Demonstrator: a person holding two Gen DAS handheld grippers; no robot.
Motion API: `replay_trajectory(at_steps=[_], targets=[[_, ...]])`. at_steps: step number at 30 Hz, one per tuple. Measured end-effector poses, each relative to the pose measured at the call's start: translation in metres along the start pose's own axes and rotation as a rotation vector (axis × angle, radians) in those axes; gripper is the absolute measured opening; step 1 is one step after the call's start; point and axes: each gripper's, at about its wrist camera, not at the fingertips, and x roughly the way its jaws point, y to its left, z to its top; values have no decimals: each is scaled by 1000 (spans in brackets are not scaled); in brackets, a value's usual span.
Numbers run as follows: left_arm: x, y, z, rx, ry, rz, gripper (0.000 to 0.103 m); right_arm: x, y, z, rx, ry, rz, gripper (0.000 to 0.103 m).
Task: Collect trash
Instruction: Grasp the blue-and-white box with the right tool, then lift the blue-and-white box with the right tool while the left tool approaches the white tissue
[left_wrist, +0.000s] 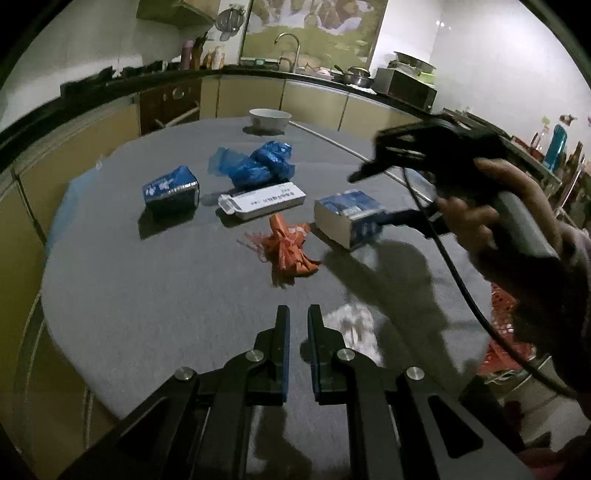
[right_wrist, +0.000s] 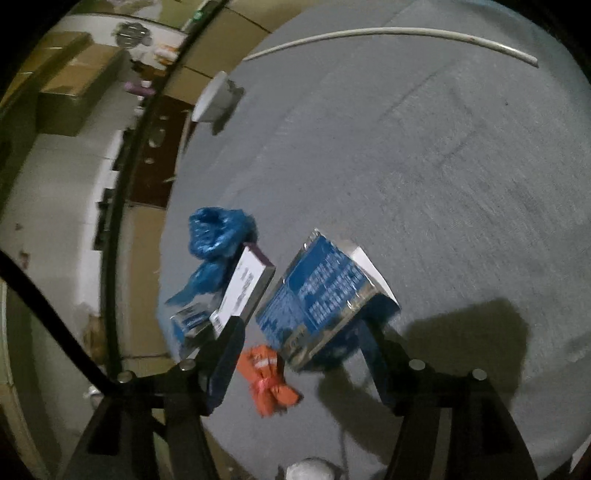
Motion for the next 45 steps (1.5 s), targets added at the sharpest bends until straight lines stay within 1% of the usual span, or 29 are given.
replay_trajectory(at_steps=[3, 6, 7, 10, 11, 12, 14, 16, 18, 19, 21, 23, 24, 26, 28, 29, 30, 31, 32, 33, 34, 36, 37, 38, 41, 42, 45], targets=[[-1, 5, -8, -11, 11, -13, 9, 10, 19, 4, -22, -15, -83, 67], [-1, 14, -16, -34, 30, -13, 9, 25, 40, 9, -55, -27, -188, 69], [-2, 17, -18, -43, 31, -10, 9, 29, 43, 11, -67, -27, -205, 69], [-4, 27, -22, -71, 36, -3, 9, 51, 64, 12, -147, -12, -301, 69], [-6, 30, -23, -78, 38, 0, 9, 58, 69, 9, -182, -8, -325, 70], [-7, 32, -24, -80, 36, 5, 9, 62, 74, 7, -212, -14, -347, 73], [-8, 34, -25, -82, 39, 12, 9, 64, 81, 1, -270, -56, -381, 74], [-8, 34, -24, -88, 50, 4, 9, 66, 84, -1, -326, -63, -383, 74], [-7, 31, -23, -89, 52, -2, 9, 68, 85, -1, -389, -32, -370, 72], [-6, 29, -22, -88, 52, -7, 10, 68, 82, 1, -400, -14, -352, 71], [-2, 25, -20, -93, 70, -21, 10, 63, 74, 4, -405, 7, -324, 56], [2, 20, -19, -91, 78, -27, 10, 55, 62, 10, -399, 41, -277, 48], [4, 17, -19, -88, 84, -29, 10, 54, 57, 12, -390, 56, -263, 48], [7, 13, -18, -82, 92, -28, 10, 48, 45, 17, -344, 92, -197, 48], [7, 12, -17, -87, 92, -25, 10, 42, 39, 18, -286, 121, -106, 49], [7, 12, -16, -95, 94, -27, 10, 40, 40, 19, -255, 128, -74, 53], [6, 11, -15, -99, 93, -27, 10, 39, 41, 20, -236, 128, -54, 59], [5, 11, -14, -101, 89, -25, 10, 37, 45, 20, -230, 117, -48, 64], [4, 10, -13, -100, 83, -23, 10, 36, 51, 19, -238, 98, -76, 75], [2, 9, -13, -98, 80, -23, 10, 39, 59, 18, -253, 81, -116, 77], [1, 9, -13, -98, 79, -23, 10, 42, 64, 16, -266, 74, -142, 77], [-1, 8, -14, -93, 80, -21, 10, 54, 73, 13, -288, 90, -182, 77], [-1, 9, -15, -91, 82, -18, 10, 60, 77, 10, -300, 95, -222, 77], [-1, 10, -17, -91, 85, -16, 10, 63, 75, 3, -318, 91, -253, 77], [-2, 15, -20, -103, 97, -11, 10, 75, 86, -7, -359, 73, -336, 77], [-3, 16, -21, -105, 96, -9, 10, 77, 88, -9, -365, 59, -358, 79], [-4, 21, -24, -116, 97, -8, 10, 79, 91, -9, -379, 19, -369, 81]])
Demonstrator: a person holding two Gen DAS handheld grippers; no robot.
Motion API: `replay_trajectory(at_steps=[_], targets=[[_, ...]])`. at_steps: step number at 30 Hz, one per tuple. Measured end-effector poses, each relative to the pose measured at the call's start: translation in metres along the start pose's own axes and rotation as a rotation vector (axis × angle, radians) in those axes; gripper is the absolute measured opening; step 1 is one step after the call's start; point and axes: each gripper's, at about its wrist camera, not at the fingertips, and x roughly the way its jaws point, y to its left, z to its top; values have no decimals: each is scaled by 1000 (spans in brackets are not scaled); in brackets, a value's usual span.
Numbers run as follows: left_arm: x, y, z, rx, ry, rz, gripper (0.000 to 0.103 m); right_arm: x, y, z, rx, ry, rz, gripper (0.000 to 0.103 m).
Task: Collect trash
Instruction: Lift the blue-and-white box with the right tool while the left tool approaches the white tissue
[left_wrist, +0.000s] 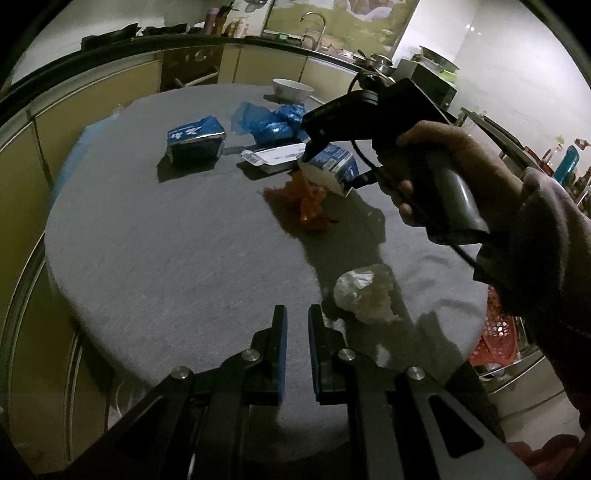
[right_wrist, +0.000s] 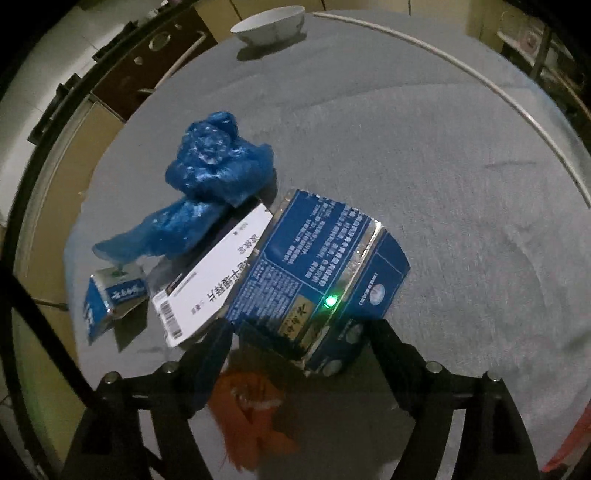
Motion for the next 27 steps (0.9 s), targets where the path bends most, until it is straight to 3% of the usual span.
replay_trajectory(at_steps=[5, 9, 13, 18, 20, 22, 24, 27], targets=[[1, -2, 0, -4, 2, -4, 10, -1, -17, 2, -1, -15, 61, 81], [4, -5, 4, 8, 3, -9, 10, -11, -44, 2, -21, -17, 80, 66], [9, -15, 8, 19, 10, -39, 13, -20, -83, 4, 22, -28, 84, 66], [17, -29, 9, 38, 16, -70, 45, -30, -139, 12, 126, 18, 153, 68], [21, -33, 11, 30, 25, -91, 58, -36, -163, 14, 241, 34, 247, 69], [25, -37, 14, 23, 33, -114, 59, -47, -173, 18, 318, 11, 312, 72], [30, -42, 18, 22, 40, -120, 65, -59, -169, 23, 317, -39, 320, 75], [40, -53, 22, 31, 43, -134, 70, -67, -132, 38, 210, -90, 253, 78]])
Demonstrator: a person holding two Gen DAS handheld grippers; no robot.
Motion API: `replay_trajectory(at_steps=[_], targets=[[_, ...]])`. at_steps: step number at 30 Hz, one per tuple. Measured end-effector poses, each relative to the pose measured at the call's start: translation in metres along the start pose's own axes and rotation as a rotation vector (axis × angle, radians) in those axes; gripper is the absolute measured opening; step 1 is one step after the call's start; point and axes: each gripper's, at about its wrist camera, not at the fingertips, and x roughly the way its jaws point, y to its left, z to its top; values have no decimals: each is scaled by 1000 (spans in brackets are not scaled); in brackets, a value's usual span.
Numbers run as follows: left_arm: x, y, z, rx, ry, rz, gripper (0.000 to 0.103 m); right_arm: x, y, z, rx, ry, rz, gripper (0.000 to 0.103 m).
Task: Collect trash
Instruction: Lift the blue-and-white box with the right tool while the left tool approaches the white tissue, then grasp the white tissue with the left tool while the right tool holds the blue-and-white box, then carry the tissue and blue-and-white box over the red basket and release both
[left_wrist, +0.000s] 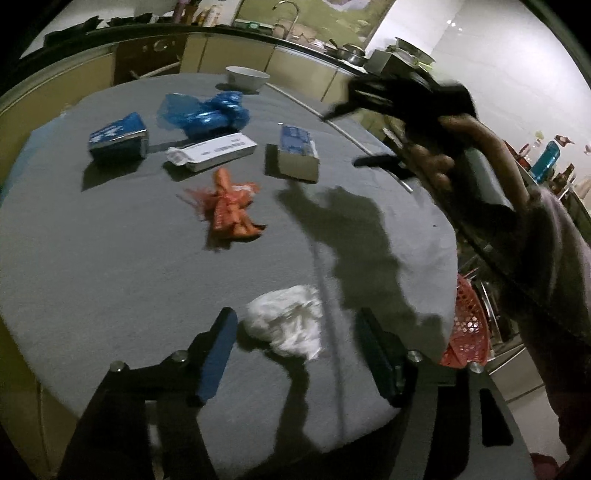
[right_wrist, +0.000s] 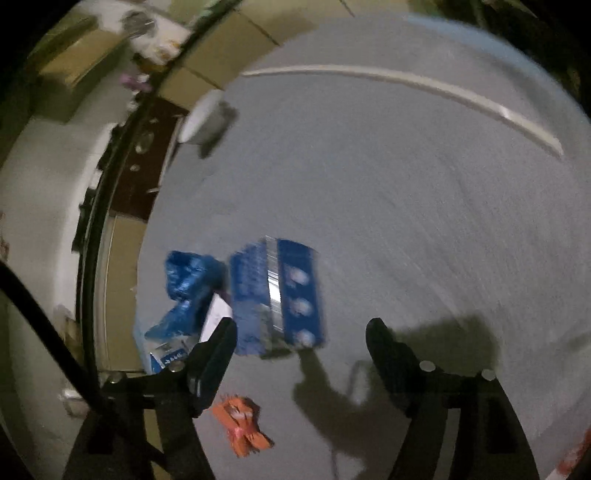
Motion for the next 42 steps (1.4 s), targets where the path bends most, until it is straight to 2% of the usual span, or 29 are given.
replay_trajectory(at_steps=[5, 7, 10, 12, 13, 14, 15, 16, 22, 29, 35, 39, 42], targets=[[19, -8, 4, 8, 7, 33, 74, 36, 43, 0, -99, 9, -120, 78], [25, -9, 6, 20, -1, 57, 74, 57, 57, -3, -145, 22, -233, 78], [33, -6, 6, 19, -5, 71, 74, 81, 68, -7, -215, 47, -319, 78], [36, -1, 5, 10, -4, 66, 63, 88, 68, -11, -245, 38, -348, 78], [39, 3, 5, -6, 8, 60, 48, 88, 64, -12, -246, 23, -336, 78], [41, 8, 5, -23, 15, 50, 48, 86, 62, -13, -247, 1, -320, 76], [40, 11, 5, -35, 1, 34, 47, 81, 59, -13, -257, -14, -315, 63], [39, 14, 5, -49, -7, 27, 46, 77, 56, -13, -272, -19, -315, 59], [29, 18, 5, -61, -36, 31, 43, 46, 16, -15, -246, -15, -200, 59], [7, 16, 10, -77, -82, 47, 43, -16, -24, -55, -298, -56, -71, 59], [-20, -11, 24, -16, -140, 92, 43, -80, -51, -100, -358, -157, 32, 59], [-28, -45, 27, 77, -163, 106, 43, -104, -68, -131, -347, -233, 74, 59], [-26, -76, 27, 164, -166, 97, 43, -133, -102, -151, -315, -274, 73, 59]])
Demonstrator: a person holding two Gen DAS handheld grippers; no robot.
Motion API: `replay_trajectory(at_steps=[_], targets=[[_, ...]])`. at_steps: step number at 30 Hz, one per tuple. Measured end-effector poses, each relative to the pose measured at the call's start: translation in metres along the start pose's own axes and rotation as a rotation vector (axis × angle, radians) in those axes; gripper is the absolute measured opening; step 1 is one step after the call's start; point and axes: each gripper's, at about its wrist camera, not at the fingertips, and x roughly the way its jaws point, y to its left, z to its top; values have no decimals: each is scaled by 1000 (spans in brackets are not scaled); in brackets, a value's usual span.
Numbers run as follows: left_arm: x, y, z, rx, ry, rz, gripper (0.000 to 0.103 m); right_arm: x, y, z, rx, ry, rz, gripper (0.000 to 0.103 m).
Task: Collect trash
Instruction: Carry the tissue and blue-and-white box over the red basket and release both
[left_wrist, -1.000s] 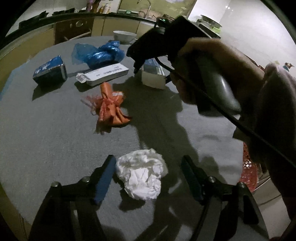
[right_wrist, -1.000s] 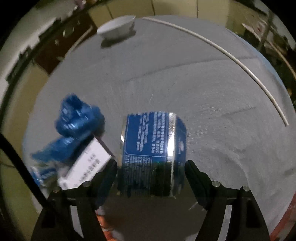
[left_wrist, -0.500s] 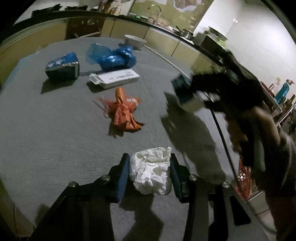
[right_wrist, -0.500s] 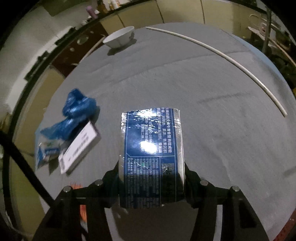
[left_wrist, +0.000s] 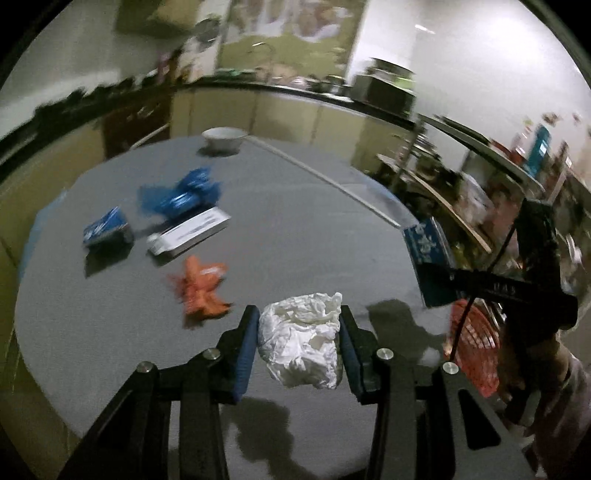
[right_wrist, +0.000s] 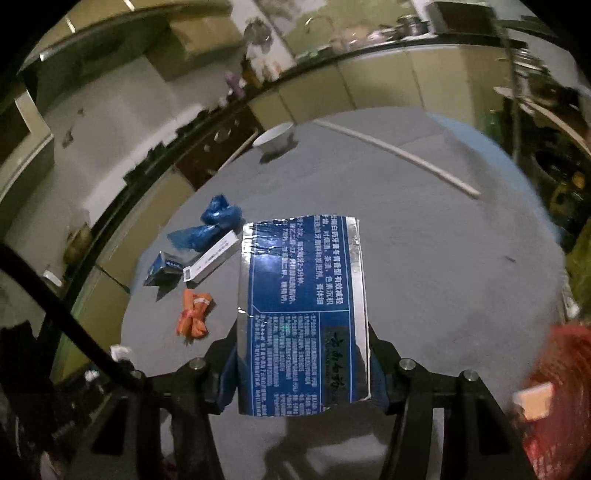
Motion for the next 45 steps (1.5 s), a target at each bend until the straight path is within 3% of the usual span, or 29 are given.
replay_trajectory(at_steps=[9, 16, 25, 30, 32, 39, 45], targets=[[15, -72, 15, 187, 21, -31, 44, -66, -59, -44, 93, -82, -45, 59], [43, -140, 27, 336, 59, -133, 44, -116, -105, -65, 177, -144, -108, 60], [80, -231, 15, 471, 146, -242, 44, -153, -180, -104, 359, -171, -179, 61], [96, -269, 4, 515, 199, -273, 48, -156, -206, -119, 438, -160, -186, 62], [105, -281, 2, 526, 244, -299, 60, -154, -215, -122, 474, -145, -177, 63], [107, -279, 2, 517, 275, -315, 62, -156, -235, -131, 575, -145, -141, 66], [93, -233, 2, 454, 270, -257, 62, -162, -231, -123, 557, -183, -137, 66]])
